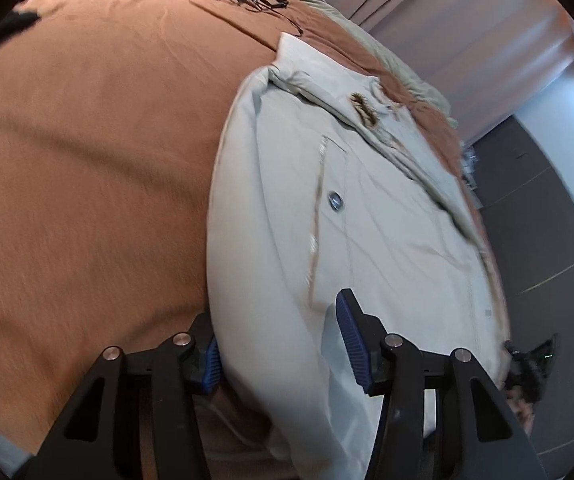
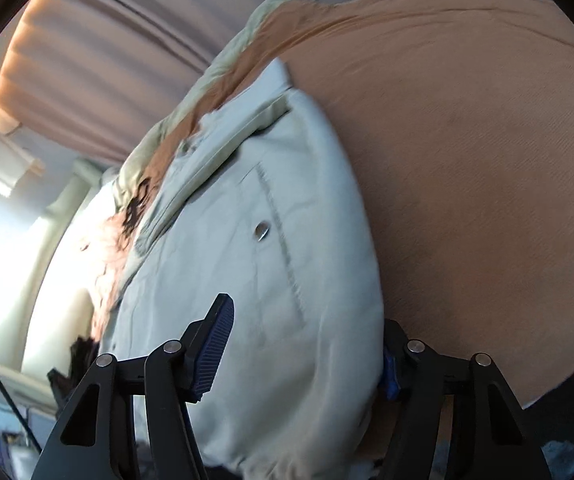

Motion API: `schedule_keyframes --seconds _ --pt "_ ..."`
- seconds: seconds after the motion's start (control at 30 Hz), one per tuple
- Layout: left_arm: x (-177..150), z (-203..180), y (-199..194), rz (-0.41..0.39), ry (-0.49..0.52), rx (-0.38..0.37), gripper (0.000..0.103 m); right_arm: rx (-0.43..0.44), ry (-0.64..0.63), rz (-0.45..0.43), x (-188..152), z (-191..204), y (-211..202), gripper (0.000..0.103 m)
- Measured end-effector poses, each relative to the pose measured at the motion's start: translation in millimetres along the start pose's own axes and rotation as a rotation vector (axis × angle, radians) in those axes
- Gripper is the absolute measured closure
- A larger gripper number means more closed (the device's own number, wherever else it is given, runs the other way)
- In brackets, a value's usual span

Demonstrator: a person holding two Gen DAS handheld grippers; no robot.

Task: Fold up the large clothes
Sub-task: 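Lower both tools to the jacket hem and grasp it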

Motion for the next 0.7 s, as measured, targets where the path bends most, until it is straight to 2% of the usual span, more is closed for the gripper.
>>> schedule_keyframes --seconds 0.1,0.13,0.3,0.37,0.43,0.5,0.57,0.7 --pt "-8 -2 -6 0.016 -0.024 -0.064 0.053 0.071 0.032 0.019 -13 1 -6 0.039" --pt "-11 -2 -6 0.026 -0.031 -0.076 0.056 0.095 0.046 0.023 -17 1 -8 0.039" --pt "-12 -2 -4 0.027 -0.061 -0.089 0.057 0.16 0.103 0.027 -31 -2 -11 0.04" --pt "-12 -2 -1 0.033 -0.069 -0.078 0.07 0.163 0.107 0.026 -30 0 -8 0.04" --pt "-12 -3 0 0.03 -0.07 -0.055 0.081 0.157 0.125 0.031 -29 0 -4 0.049" --pt "-11 0 -4 0.016 -0.113 -0.075 0.088 0.134 0.156 0.045 -31 -4 0 0.082" --pt "-8 3 -14 -0.011 -0.16 -0.1 0.091 0.12 0.168 0.027 -31 -6 -2 0.085" --pt "1 -6 -35 -0.064 -0.145 -0.089 0.093 0.14 0.134 -0.031 -23 9 -21 0.089"
Point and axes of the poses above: each gripper's, at about its wrist camera, not at the fingertips, and y roughly the way its jaws point, z to its left, x to its top, the point moved 5 cm from there along y, roughly the way its jaws point, and after that the axes turned 10 degrees about -z, right-handed, at the moved point
